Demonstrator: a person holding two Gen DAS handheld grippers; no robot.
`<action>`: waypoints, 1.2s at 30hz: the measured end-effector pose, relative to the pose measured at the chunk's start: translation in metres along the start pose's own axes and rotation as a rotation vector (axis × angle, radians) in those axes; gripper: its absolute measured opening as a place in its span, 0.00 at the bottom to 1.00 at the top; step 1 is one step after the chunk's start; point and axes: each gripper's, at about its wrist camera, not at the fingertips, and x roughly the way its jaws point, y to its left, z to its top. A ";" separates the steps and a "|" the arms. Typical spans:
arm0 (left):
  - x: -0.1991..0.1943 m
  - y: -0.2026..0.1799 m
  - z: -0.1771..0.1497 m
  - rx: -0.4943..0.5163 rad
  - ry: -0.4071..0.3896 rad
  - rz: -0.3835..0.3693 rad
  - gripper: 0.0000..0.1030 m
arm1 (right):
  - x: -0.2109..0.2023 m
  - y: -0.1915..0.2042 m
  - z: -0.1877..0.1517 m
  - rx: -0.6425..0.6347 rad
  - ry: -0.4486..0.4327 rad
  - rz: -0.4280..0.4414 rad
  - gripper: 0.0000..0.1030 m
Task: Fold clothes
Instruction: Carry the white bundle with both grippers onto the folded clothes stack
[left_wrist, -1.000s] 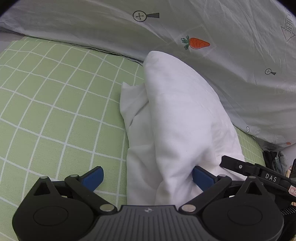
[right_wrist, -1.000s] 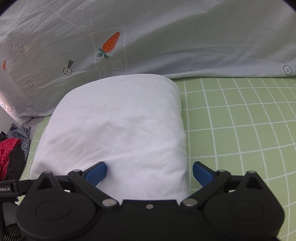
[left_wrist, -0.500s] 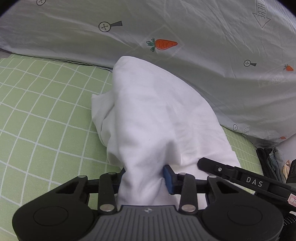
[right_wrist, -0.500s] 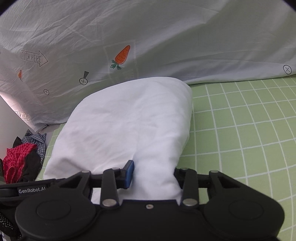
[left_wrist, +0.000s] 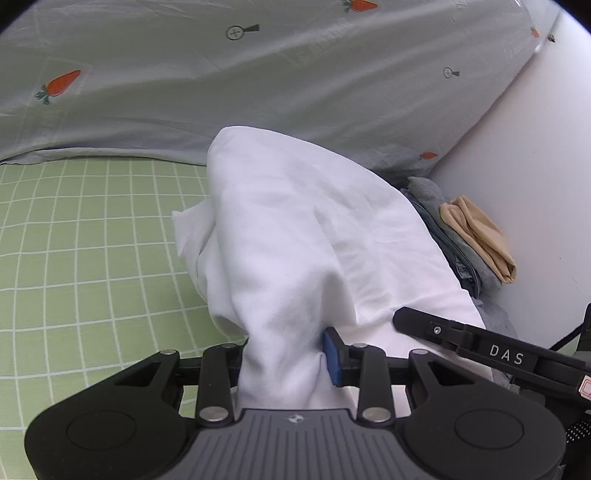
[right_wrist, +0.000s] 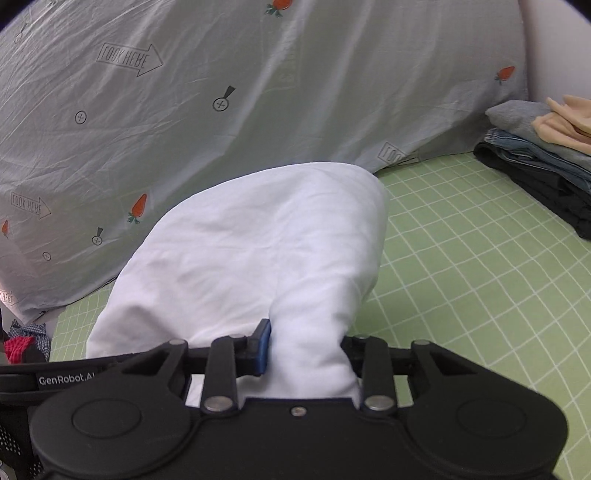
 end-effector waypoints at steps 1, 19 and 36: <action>0.007 -0.015 -0.003 0.024 0.007 -0.017 0.34 | -0.012 -0.019 -0.002 0.012 -0.011 -0.018 0.31; 0.136 -0.387 -0.064 -0.010 -0.113 -0.107 0.34 | -0.217 -0.370 0.097 -0.172 -0.065 -0.062 0.31; 0.302 -0.442 -0.045 -0.112 -0.045 0.066 0.34 | -0.116 -0.491 0.147 -0.283 0.060 -0.066 0.31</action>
